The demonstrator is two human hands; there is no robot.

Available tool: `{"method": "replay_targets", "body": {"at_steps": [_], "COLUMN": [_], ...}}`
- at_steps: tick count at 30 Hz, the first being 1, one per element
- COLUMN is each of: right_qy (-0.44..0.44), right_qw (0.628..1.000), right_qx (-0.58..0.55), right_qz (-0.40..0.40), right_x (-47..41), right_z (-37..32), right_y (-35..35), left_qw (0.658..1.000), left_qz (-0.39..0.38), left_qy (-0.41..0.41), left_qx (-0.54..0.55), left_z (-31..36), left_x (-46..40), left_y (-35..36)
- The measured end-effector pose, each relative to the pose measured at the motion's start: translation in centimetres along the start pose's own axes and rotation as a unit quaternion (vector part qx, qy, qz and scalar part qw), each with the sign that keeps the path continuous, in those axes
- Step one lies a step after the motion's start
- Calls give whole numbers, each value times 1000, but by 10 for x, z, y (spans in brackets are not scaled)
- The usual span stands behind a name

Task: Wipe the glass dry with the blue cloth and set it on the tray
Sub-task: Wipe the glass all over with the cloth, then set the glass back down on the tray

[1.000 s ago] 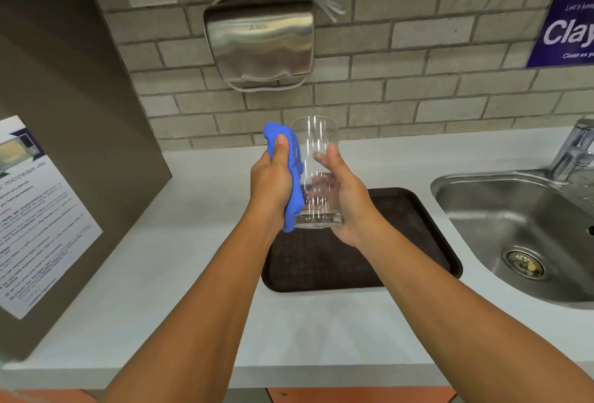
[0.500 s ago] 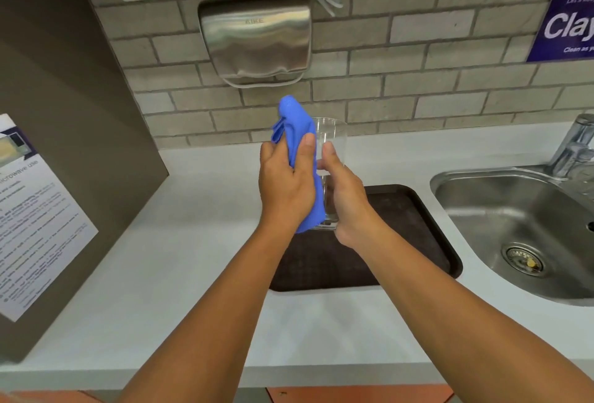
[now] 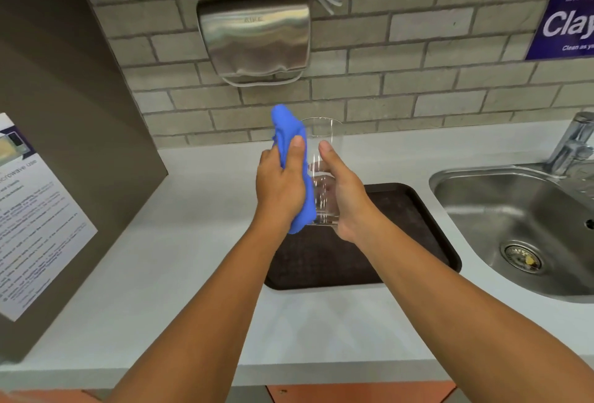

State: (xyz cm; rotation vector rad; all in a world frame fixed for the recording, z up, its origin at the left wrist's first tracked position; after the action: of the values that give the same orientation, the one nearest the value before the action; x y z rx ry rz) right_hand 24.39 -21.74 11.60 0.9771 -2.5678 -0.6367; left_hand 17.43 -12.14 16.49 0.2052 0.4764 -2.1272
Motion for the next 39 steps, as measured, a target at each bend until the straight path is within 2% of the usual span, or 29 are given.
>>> {"method": "replay_targets", "body": {"at_steps": [2,4,7,9,11,13,15,19,22,23,27,28,30,32,35,39], "right_qy": [4,-2,-1,-24,-47,-59,-57,-27,-29,-41,-104,-107,-103,-90,-77,-68], "right_qw": [1000,999,1000,997,995,994,993,989,988,990,991,988,984,979,969,963], "right_qx": [-3,5,-28,-57,-79,-88,-99,-143,-149,-134,32,66,102,145,199,215], "right_qz": [-29,-40,4,45,43,26,7,-18,-14,-4,72,85,99,109,123,147], "right_x": [-1,-3,-1,-1,-2,-3,-5,-7,-13,-17,-31,-33,-40,-47,-57,-66], "right_z": [-2,-2,1,-2,-7,-9,-8,-1,-3,-5,-7,-5,2,10,22,39], "right_y": [3,4,-3,-11,-9,-5,-4,-13,-31,-40,-89,-99,-114,-127,-143,-162], "left_qw": [980,956,951,927,886,859,851,834,864,862,898,901,894,882,904,891], "left_qz": [-41,-66,-18,7,-12,-50,-86,-89,-81,-84,-53,-67,-94,-88,-80,-75], "left_qy": [-160,-244,-257,-279,-299,-315,-324,-350,-343,-349,-351,-341,-316,-324,-318,-340], "left_qx": [108,147,172,250,353,400,403,418,360,359,261,260,302,332,274,291], "left_z": [-32,-52,-62,-70,-78,-80,-79,-97,-105,-108,-133,-137,-142,-152,-164,-181], "left_x": [-3,4,11,17,20,21,23,18,18,19,25,23,20,21,20,22], "left_y": [7,15,15,18,31,42,51,47,28,23,-2,-2,-1,-3,-12,-20]}}
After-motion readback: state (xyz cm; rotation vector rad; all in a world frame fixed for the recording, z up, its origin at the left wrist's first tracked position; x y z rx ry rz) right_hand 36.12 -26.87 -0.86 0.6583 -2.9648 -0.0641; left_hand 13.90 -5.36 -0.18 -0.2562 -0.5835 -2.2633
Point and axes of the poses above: each hand's wrist, its own x-axis away from the middle knuckle, its own y-axis out of the palm, z = x × y, the point moved 10 cm from there along -x, towards the middle knuckle, and after that the axes turned 9 degrees about -x, right-handed, at the moved point
